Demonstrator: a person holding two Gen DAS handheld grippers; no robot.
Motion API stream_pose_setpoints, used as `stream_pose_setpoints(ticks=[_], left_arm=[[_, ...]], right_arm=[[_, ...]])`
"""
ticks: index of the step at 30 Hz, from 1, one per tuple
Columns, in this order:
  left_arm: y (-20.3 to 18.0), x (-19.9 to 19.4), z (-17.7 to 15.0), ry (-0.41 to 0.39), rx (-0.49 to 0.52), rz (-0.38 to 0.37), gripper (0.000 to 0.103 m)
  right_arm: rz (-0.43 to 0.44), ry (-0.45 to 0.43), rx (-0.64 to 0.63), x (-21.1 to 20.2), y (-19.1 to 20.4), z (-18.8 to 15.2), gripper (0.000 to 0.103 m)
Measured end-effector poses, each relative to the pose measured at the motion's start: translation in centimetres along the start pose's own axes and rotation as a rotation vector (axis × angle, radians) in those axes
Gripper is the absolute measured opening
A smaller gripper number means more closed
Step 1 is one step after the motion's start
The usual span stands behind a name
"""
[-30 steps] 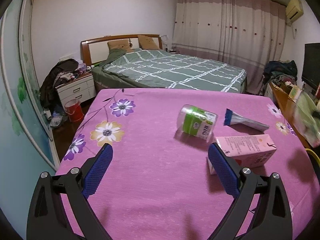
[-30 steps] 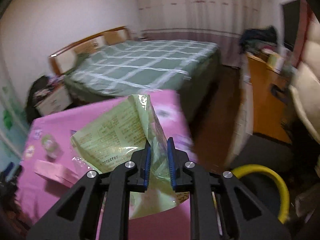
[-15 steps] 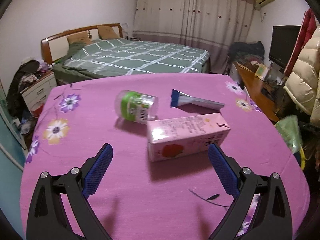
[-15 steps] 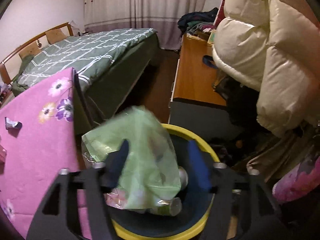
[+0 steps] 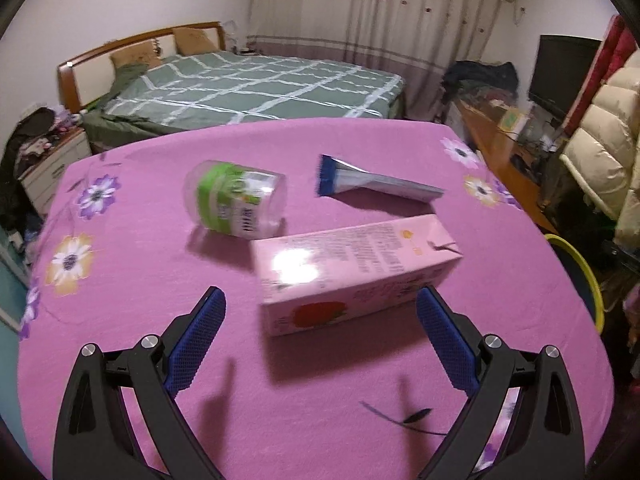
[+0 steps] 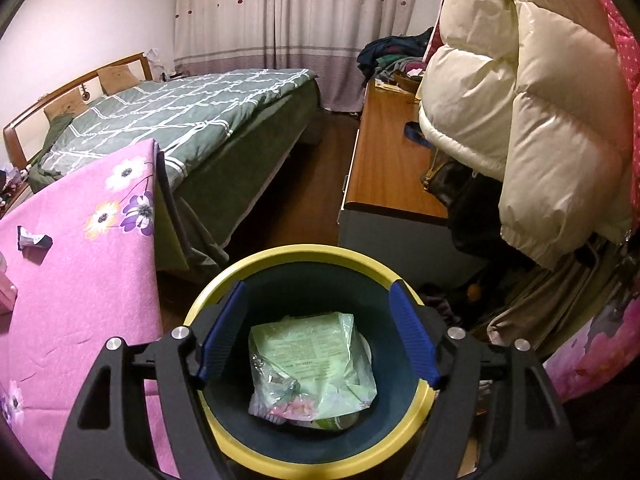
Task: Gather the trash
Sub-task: 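Move the left tool toward the pink strawberry milk carton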
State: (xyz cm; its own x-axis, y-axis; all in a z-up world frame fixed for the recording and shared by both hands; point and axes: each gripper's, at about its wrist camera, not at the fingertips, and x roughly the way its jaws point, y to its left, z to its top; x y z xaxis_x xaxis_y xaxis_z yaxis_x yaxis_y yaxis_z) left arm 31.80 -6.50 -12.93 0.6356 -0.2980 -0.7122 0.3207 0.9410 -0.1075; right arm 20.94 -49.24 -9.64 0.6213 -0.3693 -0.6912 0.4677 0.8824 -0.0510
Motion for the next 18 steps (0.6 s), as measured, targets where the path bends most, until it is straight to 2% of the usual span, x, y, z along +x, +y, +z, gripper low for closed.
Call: stream_pose_setpoints(ticks=[4, 6, 9, 11, 12, 15, 18], left_arm=[[-2.5, 0.0, -0.2, 0.017, 0.057, -0.064, 0.095], [-4.1, -0.3, -0.3, 0.033, 0.074, -0.122, 0.095], [-7.0, -1.4, -0.8, 0.059, 0.117, -0.257, 0.095], [-8.8, -2.9, -0.8, 0.046, 0.171, -0.3, 0.095], [-9.3, -3.4, -0.8, 0.036, 0.189, -0.288, 0.095], [-9.7, -4.0, 0.4, 0.007, 0.225, -0.164, 0.095], [-9.6, -2.2, 2.0, 0.045, 0.225, -0.095, 0.094]], right_arm=[[0.011, -0.001, 0.001, -0.2, 0.1, 0.0, 0.069], [0.016, -0.002, 0.001, -0.4, 0.2, -0.1, 0.069], [0.028, -0.005, -0.003, -0.5, 0.4, -0.1, 0.069], [0.036, -0.009, -0.006, -0.7, 0.6, -0.1, 0.069], [0.038, -0.011, -0.006, -0.7, 0.6, -0.1, 0.069], [0.05, -0.02, -0.006, -1.0, 0.7, -0.1, 0.069], [0.061, -0.027, -0.004, -1.2, 0.8, -0.1, 0.07]])
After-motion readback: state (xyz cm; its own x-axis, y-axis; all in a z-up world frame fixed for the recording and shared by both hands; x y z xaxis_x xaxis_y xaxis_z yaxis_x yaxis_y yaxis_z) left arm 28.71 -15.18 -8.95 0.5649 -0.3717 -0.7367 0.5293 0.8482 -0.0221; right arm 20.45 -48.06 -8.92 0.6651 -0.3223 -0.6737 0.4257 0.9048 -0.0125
